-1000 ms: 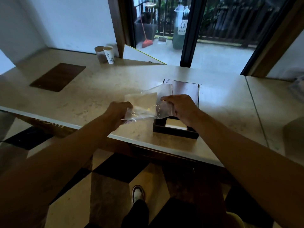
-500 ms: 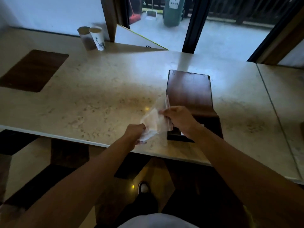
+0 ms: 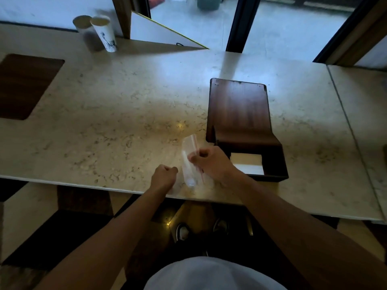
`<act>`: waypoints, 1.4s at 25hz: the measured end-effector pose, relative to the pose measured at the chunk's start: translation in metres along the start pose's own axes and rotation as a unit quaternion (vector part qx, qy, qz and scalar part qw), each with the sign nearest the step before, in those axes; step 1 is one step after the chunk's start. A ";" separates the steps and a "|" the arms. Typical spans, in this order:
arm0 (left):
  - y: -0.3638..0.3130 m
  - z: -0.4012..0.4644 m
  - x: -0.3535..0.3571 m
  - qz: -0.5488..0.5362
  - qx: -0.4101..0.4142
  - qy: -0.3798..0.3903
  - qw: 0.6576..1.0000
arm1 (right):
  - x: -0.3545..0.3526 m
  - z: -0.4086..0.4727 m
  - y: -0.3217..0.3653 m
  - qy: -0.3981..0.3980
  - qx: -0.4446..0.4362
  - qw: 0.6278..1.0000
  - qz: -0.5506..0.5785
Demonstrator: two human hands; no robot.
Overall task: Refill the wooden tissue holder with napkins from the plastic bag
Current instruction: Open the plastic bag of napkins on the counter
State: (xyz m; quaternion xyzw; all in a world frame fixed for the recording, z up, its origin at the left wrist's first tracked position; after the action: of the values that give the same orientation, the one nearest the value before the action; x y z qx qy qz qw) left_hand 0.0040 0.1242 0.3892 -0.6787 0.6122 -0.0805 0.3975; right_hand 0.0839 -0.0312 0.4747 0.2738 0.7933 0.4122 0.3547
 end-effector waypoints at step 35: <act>-0.088 -0.054 -0.005 -0.056 0.206 0.106 0.971 | -0.032 0.003 0.000 0.074 -0.021 0.995 0.066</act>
State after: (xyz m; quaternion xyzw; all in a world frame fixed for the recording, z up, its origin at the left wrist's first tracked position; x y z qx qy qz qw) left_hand 0.0386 0.0992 0.4833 -0.6028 0.5820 -0.2986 0.4569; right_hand 0.1055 -0.0531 0.4849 0.2864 0.7889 0.4704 0.2727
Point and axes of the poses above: each hand's wrist, its own z-axis towards the middle knuckle, its own x-axis out of the palm, y = z × x, the point moved 5 cm from there along z, towards the middle knuckle, and after that the axes turned 3 degrees about y, right-handed, at the moved point
